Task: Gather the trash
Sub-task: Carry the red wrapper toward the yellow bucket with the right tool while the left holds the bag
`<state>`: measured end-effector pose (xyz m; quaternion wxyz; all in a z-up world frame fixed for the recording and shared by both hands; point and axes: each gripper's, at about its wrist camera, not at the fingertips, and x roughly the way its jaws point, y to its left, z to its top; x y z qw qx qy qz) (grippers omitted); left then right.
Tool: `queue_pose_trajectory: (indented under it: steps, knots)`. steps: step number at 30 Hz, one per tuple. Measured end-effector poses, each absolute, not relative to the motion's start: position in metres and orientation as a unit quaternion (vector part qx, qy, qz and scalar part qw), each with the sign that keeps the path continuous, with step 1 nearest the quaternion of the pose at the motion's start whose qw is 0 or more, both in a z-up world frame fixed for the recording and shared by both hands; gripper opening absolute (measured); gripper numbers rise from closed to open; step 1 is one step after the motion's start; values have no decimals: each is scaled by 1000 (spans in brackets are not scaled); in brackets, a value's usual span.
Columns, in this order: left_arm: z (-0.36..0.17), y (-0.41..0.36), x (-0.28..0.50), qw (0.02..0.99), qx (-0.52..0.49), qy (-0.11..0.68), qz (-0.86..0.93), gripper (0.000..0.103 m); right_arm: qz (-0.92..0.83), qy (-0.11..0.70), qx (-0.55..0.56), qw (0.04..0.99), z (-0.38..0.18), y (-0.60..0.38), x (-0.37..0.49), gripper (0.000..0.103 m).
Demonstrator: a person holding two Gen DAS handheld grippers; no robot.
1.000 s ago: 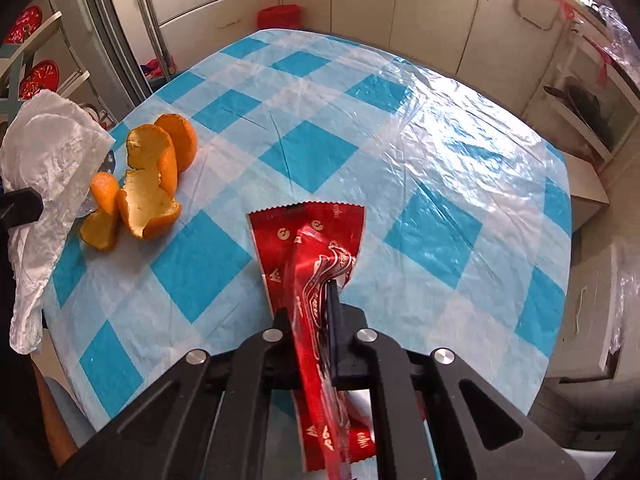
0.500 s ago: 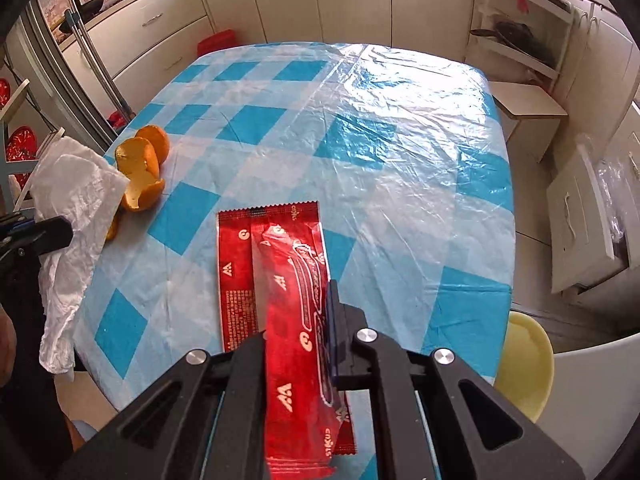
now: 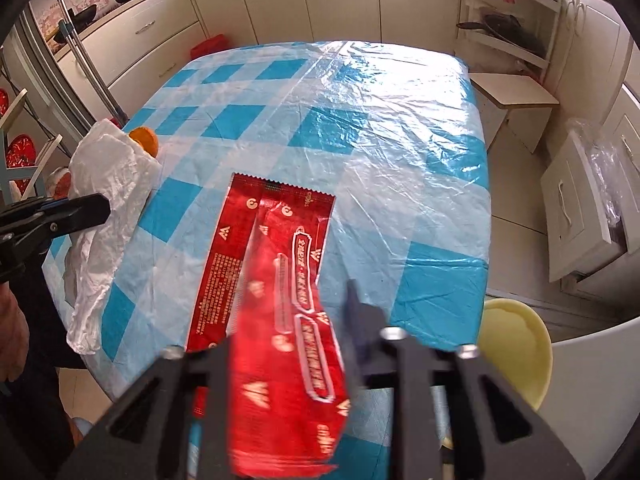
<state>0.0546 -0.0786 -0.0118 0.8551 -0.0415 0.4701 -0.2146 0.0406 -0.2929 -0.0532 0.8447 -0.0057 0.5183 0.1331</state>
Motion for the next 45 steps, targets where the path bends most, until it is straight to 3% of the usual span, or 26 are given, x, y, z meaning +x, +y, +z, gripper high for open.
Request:
queue_pose_trajectory:
  steps: [1, 9, 11, 15, 16, 22, 37, 45]
  knots:
    - [-13, -79, 55, 855, -41, 472, -212, 8, 122, 515, -7, 848, -53, -291, 40, 80]
    - [-18, -67, 61, 853, -51, 480, -197, 8, 127, 501, -72, 853, -65, -243, 32, 85]
    - [-17, -66, 61, 854, -52, 479, -197, 8, 139, 486, -79, 859, -65, -238, 29, 77]
    - [-15, -68, 59, 855, -50, 475, -201, 8, 136, 483, -62, 863, -59, -250, 35, 14]
    - [-15, -68, 59, 855, -49, 475, -201, 8, 137, 488, -41, 861, -59, -258, 39, 5]
    - [-12, -71, 58, 857, -49, 470, -207, 8, 150, 480, 30, 864, -50, -281, 40, 5]
    - [2, -124, 50, 858, -26, 443, -259, 8, 64, 440, 76, 892, -25, -355, 31, 5]
    - [25, -174, 44, 858, -27, 426, -285, 8, -33, 480, 86, 872, -54, -417, 24, 5]
